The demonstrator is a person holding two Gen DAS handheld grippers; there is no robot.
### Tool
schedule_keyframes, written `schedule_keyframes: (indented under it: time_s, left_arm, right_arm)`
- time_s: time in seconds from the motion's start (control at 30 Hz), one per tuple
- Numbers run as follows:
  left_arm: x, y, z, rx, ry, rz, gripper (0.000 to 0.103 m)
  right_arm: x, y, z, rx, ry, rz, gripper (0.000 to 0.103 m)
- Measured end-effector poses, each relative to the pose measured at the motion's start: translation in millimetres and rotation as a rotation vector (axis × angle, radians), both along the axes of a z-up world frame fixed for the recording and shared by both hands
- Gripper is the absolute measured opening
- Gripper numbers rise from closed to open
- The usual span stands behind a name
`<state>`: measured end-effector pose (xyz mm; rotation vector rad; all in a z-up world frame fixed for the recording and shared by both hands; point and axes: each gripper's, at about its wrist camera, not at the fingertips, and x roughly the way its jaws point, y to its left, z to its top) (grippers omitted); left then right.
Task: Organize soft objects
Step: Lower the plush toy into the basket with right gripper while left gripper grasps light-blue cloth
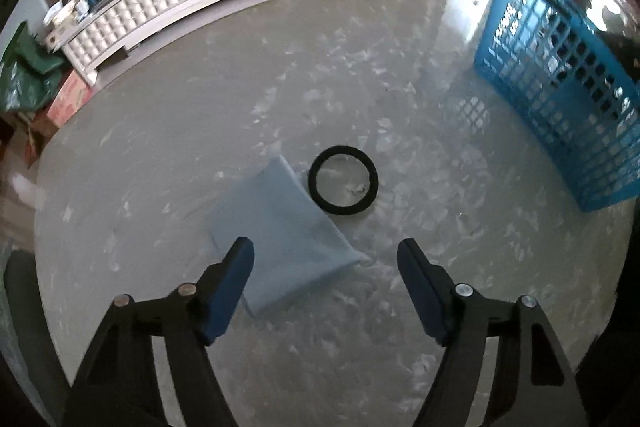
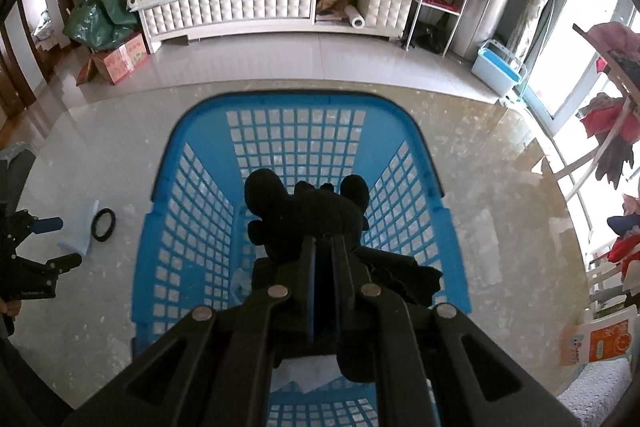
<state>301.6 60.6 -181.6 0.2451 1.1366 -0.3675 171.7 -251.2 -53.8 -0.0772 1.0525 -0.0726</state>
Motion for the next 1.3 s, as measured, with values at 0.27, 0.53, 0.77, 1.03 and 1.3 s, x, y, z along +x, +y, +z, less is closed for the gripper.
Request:
schedule_keyframes:
  time_s: [0.27,0.53,0.77,1.03,1.3]
  left_arm:
    - [15,-4,-23,0.044,0.032,-0.009,0.051]
    - [14,1,-26,0.036,0.031,0.005,0.026]
    - [4,15,-23,0.02,0.001,0.038,0.015]
    - [-9,23,-6,-0.043,0.004,0.072,0.008]
    - [-35,32,14,-0.054,-0.019,0.117,0.007]
  right_arm:
    - [1,-7,-5,0.014,0.036,-0.006,0.006]
    - [1,-8,-5,0.019,0.055,-0.005,0.006]
    - [5,-4,-12,0.012,0.112,0.027,0.007]
    - [-3,-2,-2,0.014,0.09,0.021,0.058]
    - [-23,9,17,0.004,0.021,0.065,0.1]
